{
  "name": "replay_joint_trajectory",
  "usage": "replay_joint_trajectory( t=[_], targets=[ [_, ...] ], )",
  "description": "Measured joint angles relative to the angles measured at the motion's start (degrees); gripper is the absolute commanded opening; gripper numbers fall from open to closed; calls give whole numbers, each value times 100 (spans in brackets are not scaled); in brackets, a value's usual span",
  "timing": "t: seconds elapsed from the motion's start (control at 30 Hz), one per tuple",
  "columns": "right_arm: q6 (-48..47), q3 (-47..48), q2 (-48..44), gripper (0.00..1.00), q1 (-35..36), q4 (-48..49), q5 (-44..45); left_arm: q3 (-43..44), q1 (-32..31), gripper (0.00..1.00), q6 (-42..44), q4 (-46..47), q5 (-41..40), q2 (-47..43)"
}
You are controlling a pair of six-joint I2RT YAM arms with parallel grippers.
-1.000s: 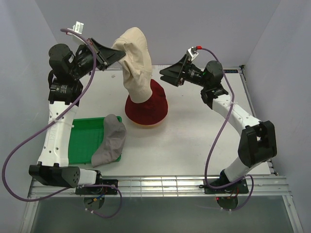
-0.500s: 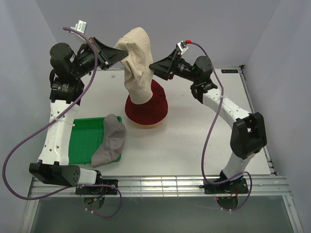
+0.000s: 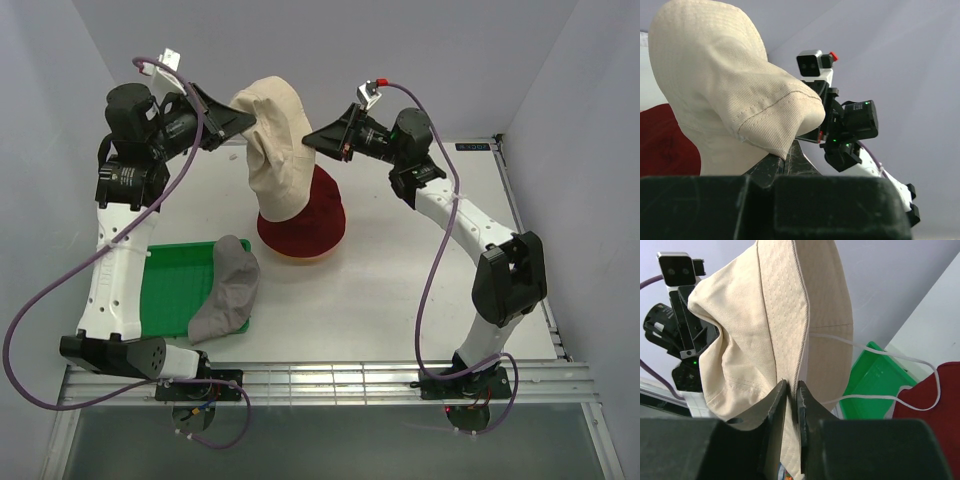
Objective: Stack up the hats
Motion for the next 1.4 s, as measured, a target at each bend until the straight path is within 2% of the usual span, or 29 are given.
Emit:
replay_joint_trajectory(
  t=[0.13,0.23,0.4,0.63,1.07,1.2,1.4],
  targets=[
    [-330,155,0,11,0,-564,17,208,0,2,417,-769,-463,13],
    [-680,398,0,8,4,-1279,94,345,-4,3,708,-1335,-887,79],
    [-1537,890,0,8,15,-2634,385,339,-9,3,992,-1864,-1340,238],
    [-2380,944,2,8,2,-3805,815,186,-74,3,1093,-2061,-1375,514],
    [-2793,352,0,8,-284,-4074,949,-9,-485,7,1088,-2050,-1333,850],
    [-2824,101,-11,8,-435,-4048,874,-201,-638,13,1091,-2009,-1338,918],
    [-2771,-439,-35,8,-748,-3823,855,-221,-632,31,1119,-1969,-1421,964]
  ],
)
